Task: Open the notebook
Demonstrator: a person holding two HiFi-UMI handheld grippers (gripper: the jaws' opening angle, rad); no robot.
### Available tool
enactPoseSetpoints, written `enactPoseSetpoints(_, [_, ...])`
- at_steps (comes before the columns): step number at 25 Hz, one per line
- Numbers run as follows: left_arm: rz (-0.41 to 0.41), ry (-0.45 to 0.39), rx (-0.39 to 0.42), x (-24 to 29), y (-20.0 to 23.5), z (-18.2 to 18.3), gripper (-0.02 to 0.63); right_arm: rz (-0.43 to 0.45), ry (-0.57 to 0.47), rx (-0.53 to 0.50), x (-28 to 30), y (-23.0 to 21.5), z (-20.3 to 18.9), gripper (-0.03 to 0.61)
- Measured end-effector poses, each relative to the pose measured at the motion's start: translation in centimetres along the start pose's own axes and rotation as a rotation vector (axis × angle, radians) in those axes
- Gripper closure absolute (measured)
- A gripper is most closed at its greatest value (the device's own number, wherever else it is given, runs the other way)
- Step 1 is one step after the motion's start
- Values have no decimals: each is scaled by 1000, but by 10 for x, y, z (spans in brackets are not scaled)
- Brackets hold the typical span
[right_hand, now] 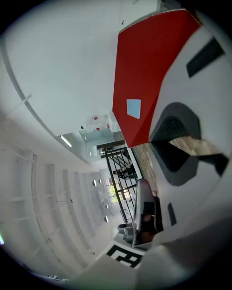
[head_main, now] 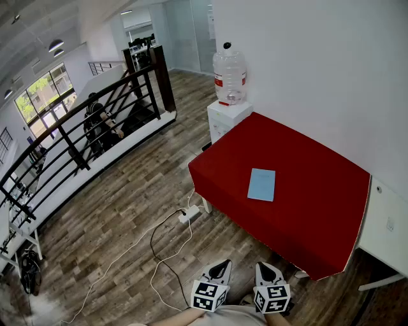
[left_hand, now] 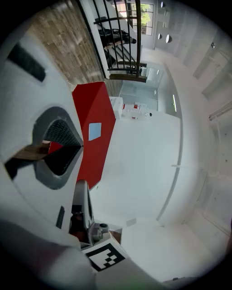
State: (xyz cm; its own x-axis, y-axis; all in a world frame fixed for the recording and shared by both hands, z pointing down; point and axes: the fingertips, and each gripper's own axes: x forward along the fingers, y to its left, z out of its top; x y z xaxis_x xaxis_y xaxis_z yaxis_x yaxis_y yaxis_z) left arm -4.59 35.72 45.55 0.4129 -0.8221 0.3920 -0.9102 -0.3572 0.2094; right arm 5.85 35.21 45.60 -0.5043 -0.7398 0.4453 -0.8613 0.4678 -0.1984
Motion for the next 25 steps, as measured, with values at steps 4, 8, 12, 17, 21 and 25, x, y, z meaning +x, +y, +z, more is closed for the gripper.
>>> enactPoseSetpoints(4, [-4,-2,7,-5,14,-3,607,-10,-8,-1,7,11,-1,574])
enactPoseSetpoints(8, [-24,-2,3,-9,20,-5,607,-17,-11,18,8,22,-6,574])
enactPoseSetpoints(12, [-44,1,11,2,20,-2,607,-15,-20,22,13,15,-1,574])
enactPoseSetpoints(17, [-46,5,9,34,28,6,607,-26,-14,33,39,-9,8,574])
enactPoseSetpoints(21, [-32,6,5,72,40,21,607,-11,-17,32,72,-35,26,574])
enactPoseSetpoints(25, [-8,1,2,116,48,43,607,15,-19,12,104,-68,54,574])
